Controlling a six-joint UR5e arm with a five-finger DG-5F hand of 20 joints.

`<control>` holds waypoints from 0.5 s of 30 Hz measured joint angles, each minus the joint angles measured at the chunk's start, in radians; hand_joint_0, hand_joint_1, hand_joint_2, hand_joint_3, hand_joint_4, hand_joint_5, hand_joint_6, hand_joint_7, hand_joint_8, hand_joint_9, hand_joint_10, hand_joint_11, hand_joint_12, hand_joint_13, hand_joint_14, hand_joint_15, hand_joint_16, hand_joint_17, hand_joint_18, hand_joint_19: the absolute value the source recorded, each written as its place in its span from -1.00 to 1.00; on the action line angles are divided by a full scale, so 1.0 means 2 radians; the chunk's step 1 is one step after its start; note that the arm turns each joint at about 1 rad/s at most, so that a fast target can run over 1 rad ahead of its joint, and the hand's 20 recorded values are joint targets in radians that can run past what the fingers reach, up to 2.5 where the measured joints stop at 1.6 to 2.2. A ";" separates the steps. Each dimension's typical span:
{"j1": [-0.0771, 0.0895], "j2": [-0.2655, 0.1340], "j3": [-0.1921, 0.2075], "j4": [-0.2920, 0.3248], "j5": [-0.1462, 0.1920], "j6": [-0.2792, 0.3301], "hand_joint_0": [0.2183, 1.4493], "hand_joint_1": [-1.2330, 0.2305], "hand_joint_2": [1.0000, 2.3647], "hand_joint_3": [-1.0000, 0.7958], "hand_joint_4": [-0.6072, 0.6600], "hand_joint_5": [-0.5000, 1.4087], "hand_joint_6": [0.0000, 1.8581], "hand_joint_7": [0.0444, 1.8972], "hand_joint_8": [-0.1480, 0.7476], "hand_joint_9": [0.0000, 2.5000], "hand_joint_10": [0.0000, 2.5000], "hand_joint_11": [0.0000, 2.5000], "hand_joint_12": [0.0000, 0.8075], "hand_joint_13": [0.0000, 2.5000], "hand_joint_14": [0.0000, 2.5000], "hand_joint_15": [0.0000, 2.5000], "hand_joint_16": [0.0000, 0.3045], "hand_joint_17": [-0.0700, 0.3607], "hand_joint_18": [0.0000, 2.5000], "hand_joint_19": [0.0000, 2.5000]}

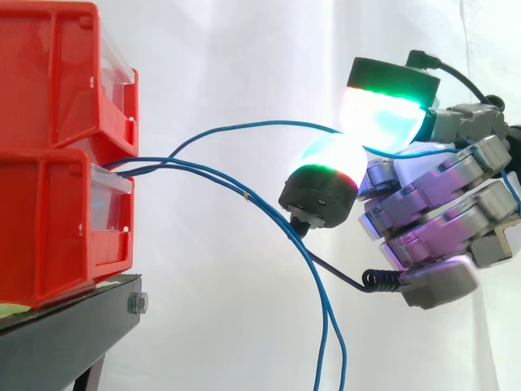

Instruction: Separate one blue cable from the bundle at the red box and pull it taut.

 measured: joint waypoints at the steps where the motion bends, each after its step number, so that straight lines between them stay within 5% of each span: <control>1: 0.000 0.000 0.000 0.000 0.000 0.000 -0.34 -0.51 -0.98 0.01 -0.34 -0.49 -0.04 0.07 -0.20 0.46 -0.86 0.60 -0.38 -0.18 0.81 -0.23 -0.76 -0.29 0.07 0.35; 2: 0.000 0.000 0.000 0.000 0.000 0.000 -0.34 -0.51 -0.98 0.01 -0.33 -0.49 -0.04 0.07 -0.21 0.45 -0.81 0.60 -0.38 -0.21 0.95 -0.24 -0.77 -0.30 0.10 0.46; 7: 0.000 0.000 0.000 0.000 0.000 0.000 -0.34 -0.50 -0.98 0.01 -0.33 -0.49 -0.04 0.06 -0.22 0.43 -0.67 0.54 -0.37 -0.26 1.00 -0.24 -0.78 -0.33 0.13 0.75; 15: -0.001 0.000 -0.001 -0.001 0.000 -0.007 -0.33 -0.50 -0.98 0.00 -0.32 -0.50 -0.04 0.05 -0.23 0.38 -0.34 0.44 -0.37 -0.27 1.00 -0.25 -0.77 -0.31 0.07 0.67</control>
